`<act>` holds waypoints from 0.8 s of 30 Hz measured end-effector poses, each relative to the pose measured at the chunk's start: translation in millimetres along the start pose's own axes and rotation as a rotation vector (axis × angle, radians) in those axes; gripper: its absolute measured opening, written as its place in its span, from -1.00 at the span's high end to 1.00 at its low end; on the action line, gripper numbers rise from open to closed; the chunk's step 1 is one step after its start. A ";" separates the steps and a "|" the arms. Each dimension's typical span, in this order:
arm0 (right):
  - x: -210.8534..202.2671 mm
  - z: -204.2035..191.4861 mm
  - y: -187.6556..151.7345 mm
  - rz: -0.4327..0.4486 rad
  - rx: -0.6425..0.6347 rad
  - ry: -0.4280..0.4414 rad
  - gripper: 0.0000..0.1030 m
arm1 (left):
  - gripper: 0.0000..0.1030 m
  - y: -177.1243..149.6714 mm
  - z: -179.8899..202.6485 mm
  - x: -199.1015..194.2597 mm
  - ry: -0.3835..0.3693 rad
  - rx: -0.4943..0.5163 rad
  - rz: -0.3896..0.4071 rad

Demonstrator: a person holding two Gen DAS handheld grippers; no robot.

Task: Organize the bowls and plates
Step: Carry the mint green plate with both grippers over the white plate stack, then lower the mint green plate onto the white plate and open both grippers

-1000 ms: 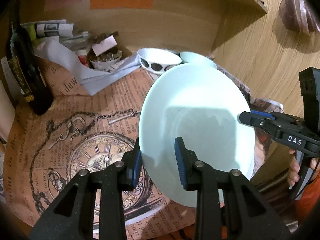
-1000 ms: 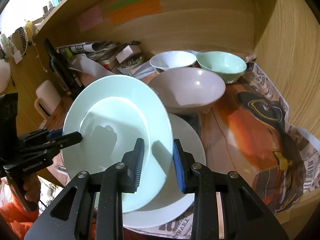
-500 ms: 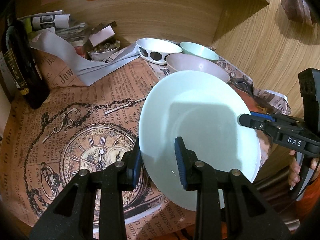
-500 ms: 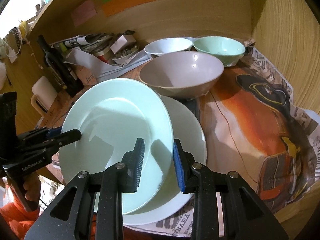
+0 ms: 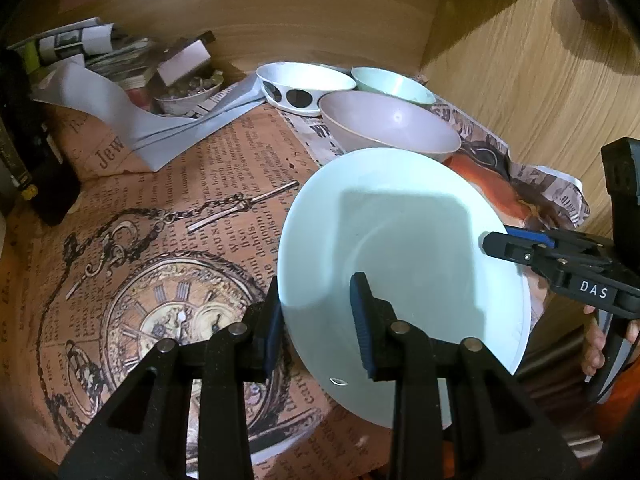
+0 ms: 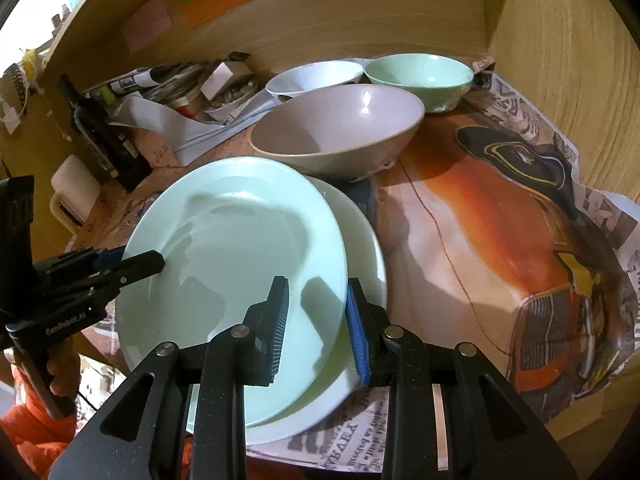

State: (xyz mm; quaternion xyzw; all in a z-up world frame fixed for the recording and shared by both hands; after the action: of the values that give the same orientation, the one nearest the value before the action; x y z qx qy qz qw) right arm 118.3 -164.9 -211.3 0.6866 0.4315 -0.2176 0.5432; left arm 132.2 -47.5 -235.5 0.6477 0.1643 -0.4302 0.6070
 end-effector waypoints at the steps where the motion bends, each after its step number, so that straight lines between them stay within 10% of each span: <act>1: -0.4 0.7 -0.2 -0.001 0.002 0.000 0.49 | 0.37 0.6 0.5 1.9 0.003 0.003 -0.004; 24: -21.0 0.3 9.4 0.098 -0.105 -0.103 0.49 | 0.26 5.0 6.8 9.7 0.031 0.059 0.004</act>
State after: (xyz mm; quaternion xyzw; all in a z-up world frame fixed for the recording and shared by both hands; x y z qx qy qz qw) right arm 114.9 -173.0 -190.0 0.6653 0.3797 -0.2030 0.6099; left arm 139.0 -57.8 -238.9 0.6724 0.1597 -0.4234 0.5858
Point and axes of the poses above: each gripper's, at about its wrist camera, not at the fingertips, and x roughly the way its jaws point, z to its right, y to its top, the point moved 9 cm from there along x, roughly the way its jaws point, and after that the axes turned 6 degrees about x, right-handed, at the moved point
